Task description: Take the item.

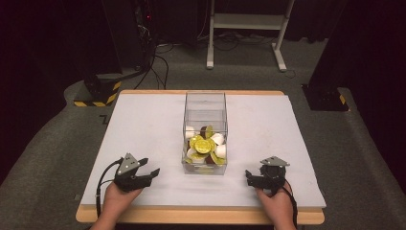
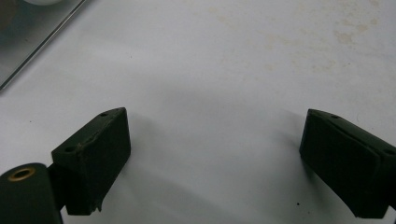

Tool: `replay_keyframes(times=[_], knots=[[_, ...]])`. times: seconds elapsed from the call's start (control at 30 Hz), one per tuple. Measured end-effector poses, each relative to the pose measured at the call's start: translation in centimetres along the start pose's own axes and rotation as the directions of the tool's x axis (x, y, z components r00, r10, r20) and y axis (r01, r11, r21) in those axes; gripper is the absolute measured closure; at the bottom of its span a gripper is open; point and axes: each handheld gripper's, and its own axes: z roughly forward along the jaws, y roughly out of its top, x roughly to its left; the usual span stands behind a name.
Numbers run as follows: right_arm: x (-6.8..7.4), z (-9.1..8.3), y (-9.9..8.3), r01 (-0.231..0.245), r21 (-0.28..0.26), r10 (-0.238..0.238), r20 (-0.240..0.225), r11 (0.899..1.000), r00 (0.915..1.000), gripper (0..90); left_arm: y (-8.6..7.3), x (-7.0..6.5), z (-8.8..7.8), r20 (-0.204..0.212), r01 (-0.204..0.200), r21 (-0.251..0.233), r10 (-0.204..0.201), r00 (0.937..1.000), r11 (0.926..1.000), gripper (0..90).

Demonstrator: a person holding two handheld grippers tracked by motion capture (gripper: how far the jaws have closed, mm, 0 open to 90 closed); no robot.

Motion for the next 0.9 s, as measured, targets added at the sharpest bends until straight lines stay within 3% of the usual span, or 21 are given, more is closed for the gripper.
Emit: replay_keyframes(times=[0.2, 0.3, 0.4, 0.57, 0.73, 0.8, 0.9], knots=[[0.0, 0.0, 0.0, 0.001, -0.001, -0.001, 0.001, 1.0, 1.0, 8.7, 0.5, -0.4, 0.0, 0.025, 0.019, -0.018, -0.019, 0.9995, 0.9996, 35.2], [0.0, 0.0, 0.0, 0.007, -0.004, -0.007, 0.001, 1.0, 1.0, 8.7, 1.0, -0.4, 0.1, 0.053, 0.064, -0.029, -0.063, 0.9966, 0.9975, 35.3], [0.0, 0.0, 0.0, 0.007, -0.005, -0.007, 0.001, 1.0, 1.0, 8.7, 1.3, -0.5, 0.2, 0.055, 0.045, -0.029, -0.043, 0.9976, 0.9986, 35.4], [0.0, 0.0, 0.0, 0.007, -0.006, -0.007, 0.001, 1.0, 1.0, 8.7, 1.5, -0.7, 0.3, 0.055, 0.056, -0.045, -0.054, 0.997, 0.9974, 35.0], [0.0, 0.0, 0.0, 0.007, -0.006, -0.007, 0.001, 1.0, 1.0, 8.7, 1.8, -0.7, 0.2, 0.05, 0.032, -0.048, -0.029, 0.9983, 0.9983, 33.9], [0.0, 0.0, 0.0, 0.007, -0.006, -0.007, 0.001, 1.0, 1.0, 8.7, 1.9, -0.9, 0.3, 0.051, 0.045, -0.059, -0.042, 0.9978, 0.9972, 33.4], [0.0, 0.0, 0.0, 0.007, -0.006, -0.007, 0.001, 1.0, 1.0, 8.7, 2.1, -0.9, 0.2, 0.047, 0.02, -0.054, -0.017, 0.9987, 0.9984, 32.8]])
